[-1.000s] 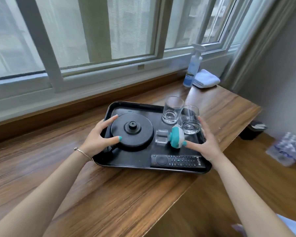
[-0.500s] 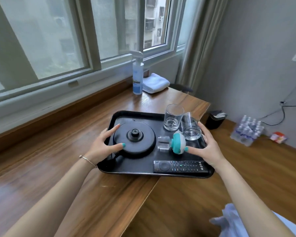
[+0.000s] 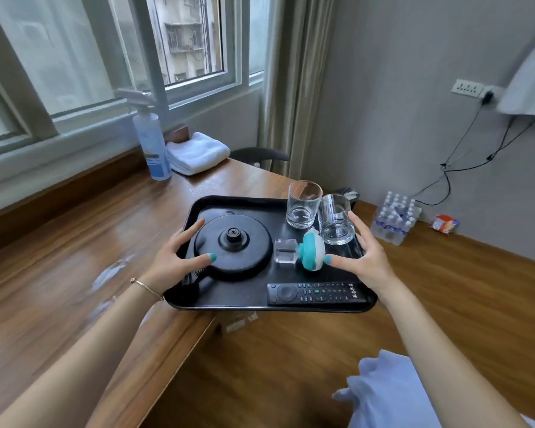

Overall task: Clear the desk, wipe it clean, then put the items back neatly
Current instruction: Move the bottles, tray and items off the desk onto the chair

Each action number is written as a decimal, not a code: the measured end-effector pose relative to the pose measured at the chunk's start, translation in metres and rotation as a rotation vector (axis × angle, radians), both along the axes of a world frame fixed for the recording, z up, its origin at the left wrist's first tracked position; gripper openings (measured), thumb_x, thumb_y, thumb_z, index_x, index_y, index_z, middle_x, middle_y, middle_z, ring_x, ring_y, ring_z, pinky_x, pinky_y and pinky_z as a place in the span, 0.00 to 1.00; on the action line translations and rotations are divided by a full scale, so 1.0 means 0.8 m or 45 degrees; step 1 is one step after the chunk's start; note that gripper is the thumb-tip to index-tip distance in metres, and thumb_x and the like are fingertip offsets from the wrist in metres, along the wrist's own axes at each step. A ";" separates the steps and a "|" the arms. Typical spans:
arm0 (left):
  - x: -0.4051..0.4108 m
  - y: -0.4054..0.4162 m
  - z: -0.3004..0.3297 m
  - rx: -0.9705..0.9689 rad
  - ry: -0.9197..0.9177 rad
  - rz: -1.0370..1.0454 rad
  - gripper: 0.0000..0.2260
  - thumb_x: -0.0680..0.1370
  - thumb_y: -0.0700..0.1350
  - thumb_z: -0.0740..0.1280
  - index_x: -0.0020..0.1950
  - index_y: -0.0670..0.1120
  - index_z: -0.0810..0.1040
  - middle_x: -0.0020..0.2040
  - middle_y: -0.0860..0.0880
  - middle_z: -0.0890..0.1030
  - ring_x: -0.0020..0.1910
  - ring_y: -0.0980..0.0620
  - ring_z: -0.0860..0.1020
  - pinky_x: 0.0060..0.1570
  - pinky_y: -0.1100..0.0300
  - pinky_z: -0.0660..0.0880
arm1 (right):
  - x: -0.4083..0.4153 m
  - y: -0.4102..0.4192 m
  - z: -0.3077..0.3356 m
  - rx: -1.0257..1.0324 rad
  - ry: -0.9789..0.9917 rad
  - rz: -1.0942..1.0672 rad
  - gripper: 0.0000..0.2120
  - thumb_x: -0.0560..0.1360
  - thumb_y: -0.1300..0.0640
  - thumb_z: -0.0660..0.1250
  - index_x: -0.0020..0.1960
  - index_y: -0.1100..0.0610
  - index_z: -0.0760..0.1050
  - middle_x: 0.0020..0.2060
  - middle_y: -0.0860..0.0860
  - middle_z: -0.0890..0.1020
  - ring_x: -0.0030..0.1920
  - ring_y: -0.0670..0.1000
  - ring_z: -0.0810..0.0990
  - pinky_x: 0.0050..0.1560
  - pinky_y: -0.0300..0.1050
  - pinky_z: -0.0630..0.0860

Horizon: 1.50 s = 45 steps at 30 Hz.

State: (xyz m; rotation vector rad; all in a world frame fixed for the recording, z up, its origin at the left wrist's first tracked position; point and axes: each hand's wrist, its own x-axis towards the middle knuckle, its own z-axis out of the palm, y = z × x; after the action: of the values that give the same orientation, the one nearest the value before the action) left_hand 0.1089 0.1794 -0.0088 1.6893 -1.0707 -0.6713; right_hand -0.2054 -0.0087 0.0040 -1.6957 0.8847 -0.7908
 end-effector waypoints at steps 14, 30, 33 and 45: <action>-0.016 -0.195 0.002 0.034 -0.001 -0.171 0.42 0.57 0.64 0.74 0.71 0.63 0.68 0.65 0.63 0.72 0.63 0.67 0.69 0.65 0.63 0.63 | -0.048 -0.144 -0.009 0.028 -0.008 -0.220 0.54 0.52 0.48 0.84 0.75 0.46 0.65 0.70 0.42 0.70 0.71 0.43 0.68 0.72 0.45 0.65; 0.033 -0.466 -0.015 0.010 -0.008 -0.260 0.31 0.57 0.67 0.73 0.58 0.79 0.68 0.76 0.52 0.62 0.75 0.59 0.57 0.70 0.60 0.55 | -0.015 -0.391 -0.011 -0.013 -0.038 -0.306 0.45 0.60 0.64 0.82 0.70 0.41 0.66 0.60 0.29 0.68 0.56 0.23 0.66 0.52 0.20 0.65; 0.039 -0.501 -0.011 0.029 -0.032 -0.247 0.31 0.56 0.67 0.72 0.58 0.78 0.68 0.76 0.52 0.60 0.75 0.58 0.56 0.70 0.59 0.54 | -0.009 -0.424 -0.011 -0.023 -0.019 -0.325 0.46 0.60 0.62 0.83 0.70 0.39 0.66 0.62 0.31 0.69 0.61 0.29 0.68 0.59 0.26 0.63; 0.026 -0.628 -0.019 0.018 -0.073 -0.127 0.36 0.56 0.66 0.71 0.64 0.66 0.71 0.68 0.54 0.69 0.67 0.60 0.64 0.64 0.62 0.59 | -0.006 -0.578 -0.034 -0.022 -0.009 -0.229 0.48 0.60 0.65 0.82 0.73 0.46 0.64 0.61 0.32 0.68 0.58 0.27 0.68 0.50 0.17 0.63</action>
State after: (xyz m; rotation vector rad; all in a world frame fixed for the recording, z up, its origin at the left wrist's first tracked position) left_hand 0.1301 -0.3226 -0.0243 1.6849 -1.1997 -0.6986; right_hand -0.2101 -0.4715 -0.0230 -1.6429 1.0386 -0.9268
